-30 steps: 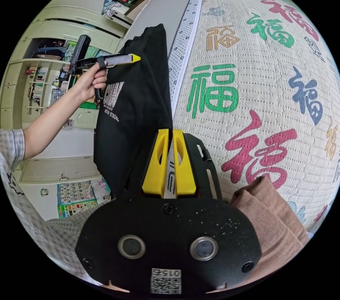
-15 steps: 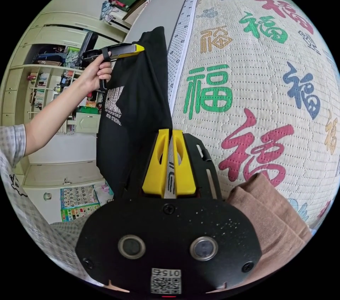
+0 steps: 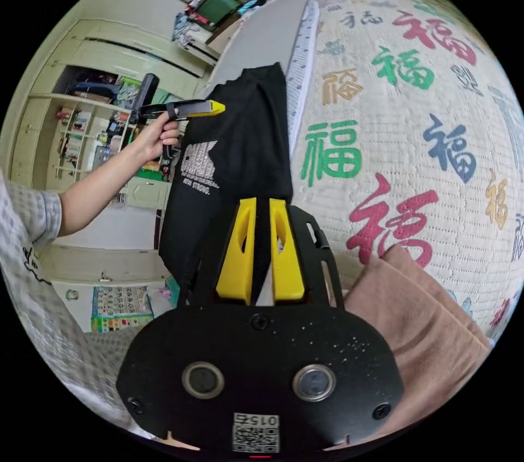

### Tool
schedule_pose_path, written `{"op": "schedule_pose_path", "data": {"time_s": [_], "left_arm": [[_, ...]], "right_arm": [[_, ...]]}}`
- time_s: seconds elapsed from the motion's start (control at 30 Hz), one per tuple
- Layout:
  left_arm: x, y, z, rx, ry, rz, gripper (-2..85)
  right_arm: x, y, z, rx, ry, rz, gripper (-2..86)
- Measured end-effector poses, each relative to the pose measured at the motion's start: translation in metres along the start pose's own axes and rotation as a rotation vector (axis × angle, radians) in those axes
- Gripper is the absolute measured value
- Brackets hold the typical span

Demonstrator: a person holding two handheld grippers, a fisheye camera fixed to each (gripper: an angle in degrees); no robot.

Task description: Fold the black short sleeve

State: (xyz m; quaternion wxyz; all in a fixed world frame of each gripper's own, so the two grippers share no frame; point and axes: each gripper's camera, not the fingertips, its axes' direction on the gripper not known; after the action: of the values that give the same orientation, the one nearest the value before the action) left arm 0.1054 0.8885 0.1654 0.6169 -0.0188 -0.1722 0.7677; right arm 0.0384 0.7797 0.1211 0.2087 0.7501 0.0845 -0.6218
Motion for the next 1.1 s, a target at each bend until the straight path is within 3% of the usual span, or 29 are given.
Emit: {"op": "schedule_pose_path", "data": {"time_s": [0.23,0.37,0.47,0.77,0.9,1.1], "left_arm": [[-0.020,0.067,0.035,-0.046,0.030,-0.092,6.1],[-0.021,0.073,0.040,-0.011,0.032,-0.075,0.7],[-0.018,0.079,0.037,0.015,0.015,-0.056,-0.2],[-0.041,0.100,0.053,0.040,0.012,-0.120,-0.4],[-0.057,0.109,0.066,0.071,0.080,-0.156,-0.2],[-0.072,0.123,0.079,0.084,0.124,-0.154,-0.3]], "right_arm": [[-0.054,0.010,0.108,-0.161,0.083,-0.240,8.6],[-0.041,0.030,0.151,-0.232,0.236,-0.218,1.6],[-0.029,0.046,0.157,-0.225,0.244,-0.210,-0.1],[-0.008,0.085,0.186,-0.165,0.232,-0.211,1.2],[0.001,0.090,0.202,-0.135,0.330,-0.209,9.6],[0.037,0.099,0.262,-0.261,0.416,-0.207,3.0]]}}
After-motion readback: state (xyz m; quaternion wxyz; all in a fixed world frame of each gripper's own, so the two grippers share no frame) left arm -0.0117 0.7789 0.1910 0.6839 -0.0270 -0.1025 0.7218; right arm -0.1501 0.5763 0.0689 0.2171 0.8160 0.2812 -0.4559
